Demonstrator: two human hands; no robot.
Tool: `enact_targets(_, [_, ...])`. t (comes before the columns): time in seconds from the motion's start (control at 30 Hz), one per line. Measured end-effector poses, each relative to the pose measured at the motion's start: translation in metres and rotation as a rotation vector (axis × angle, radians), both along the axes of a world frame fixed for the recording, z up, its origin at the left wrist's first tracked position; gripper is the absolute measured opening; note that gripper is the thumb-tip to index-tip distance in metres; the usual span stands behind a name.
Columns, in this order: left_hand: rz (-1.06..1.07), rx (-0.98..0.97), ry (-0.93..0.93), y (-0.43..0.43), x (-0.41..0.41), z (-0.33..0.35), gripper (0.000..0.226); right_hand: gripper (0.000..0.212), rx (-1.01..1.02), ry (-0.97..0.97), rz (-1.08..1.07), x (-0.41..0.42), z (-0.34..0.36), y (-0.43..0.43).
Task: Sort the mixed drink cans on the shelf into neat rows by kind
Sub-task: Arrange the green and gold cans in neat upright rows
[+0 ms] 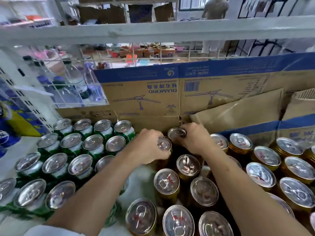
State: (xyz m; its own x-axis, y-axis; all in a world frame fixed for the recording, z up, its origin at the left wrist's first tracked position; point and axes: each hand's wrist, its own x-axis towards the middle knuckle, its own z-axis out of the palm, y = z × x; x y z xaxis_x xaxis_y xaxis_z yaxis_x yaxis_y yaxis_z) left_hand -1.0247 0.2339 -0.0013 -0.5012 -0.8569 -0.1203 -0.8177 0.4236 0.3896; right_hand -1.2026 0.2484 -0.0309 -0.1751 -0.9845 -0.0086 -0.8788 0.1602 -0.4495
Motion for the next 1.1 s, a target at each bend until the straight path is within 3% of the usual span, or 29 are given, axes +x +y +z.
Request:
enact_targets(0.1, [0.056,-0.011,0.039,-0.009,0.009,0.009,0.045,0.043,0.02,-0.013,-0.009,0.0,0.002,0.0])
enact_targets(0.3, [-0.015,0.043,-0.155,-0.018,0.015,0.004,0.048,0.047,0.041,-0.026,-0.013,0.003,0.006,0.0])
enact_targets(0.43, [-0.052,0.049,-0.186,-0.022,0.017,0.004,0.049,0.05,0.04,-0.016,-0.009,0.007,0.009,0.0])
enact_targets(0.9, [0.031,-0.086,-0.13,-0.041,0.004,-0.004,0.048,0.062,0.103,-0.018,-0.028,0.016,0.024,0.009])
enact_targets(1.1, [0.101,-0.1,-0.099,-0.043,-0.008,-0.007,0.05,0.048,0.136,0.044,0.05,0.026,0.033,0.018])
